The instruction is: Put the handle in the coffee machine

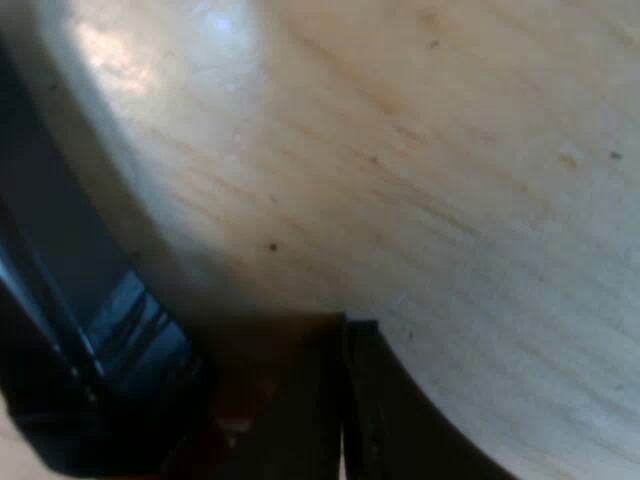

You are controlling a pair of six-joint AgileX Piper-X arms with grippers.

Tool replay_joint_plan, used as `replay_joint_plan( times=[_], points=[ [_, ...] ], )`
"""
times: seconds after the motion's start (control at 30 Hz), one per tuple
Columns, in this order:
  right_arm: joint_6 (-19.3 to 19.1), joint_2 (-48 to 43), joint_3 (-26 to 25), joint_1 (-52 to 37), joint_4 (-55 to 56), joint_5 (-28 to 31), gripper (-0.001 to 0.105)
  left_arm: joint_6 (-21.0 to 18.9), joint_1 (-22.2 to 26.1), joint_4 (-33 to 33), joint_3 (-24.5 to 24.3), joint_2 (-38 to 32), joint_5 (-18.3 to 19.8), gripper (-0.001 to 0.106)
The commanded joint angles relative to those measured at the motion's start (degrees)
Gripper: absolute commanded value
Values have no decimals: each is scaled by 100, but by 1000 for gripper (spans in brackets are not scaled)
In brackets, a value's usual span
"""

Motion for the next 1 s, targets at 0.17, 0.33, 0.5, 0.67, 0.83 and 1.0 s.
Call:
replay_joint_plan(
  times=[0.17, 0.33, 0.5, 0.67, 0.83, 1.0],
  points=[
    [-51, -6, -23, 574, -117, -358, 0, -71, 198, -37, 49, 17, -66, 83],
    [249, -6, -136, 989, -368, -493, 0, -71, 348, -42, 49, 17, -66, 83],
    [551, 27, -306, 1227, -894, -498, 0, -71, 361, -42, 49, 17, -66, 83],
    [735, 405, -485, 1280, -1230, -644, 0, -71, 499, -42, 49, 17, -66, 83],
    [734, 814, -762, 1324, -1259, -755, 0, -71, 608, -5, 49, -11, -66, 83],
    [802, 1026, -1138, 1415, -1576, -755, 0, -71, 608, 4, 49, -10, -66, 83]
  ],
)
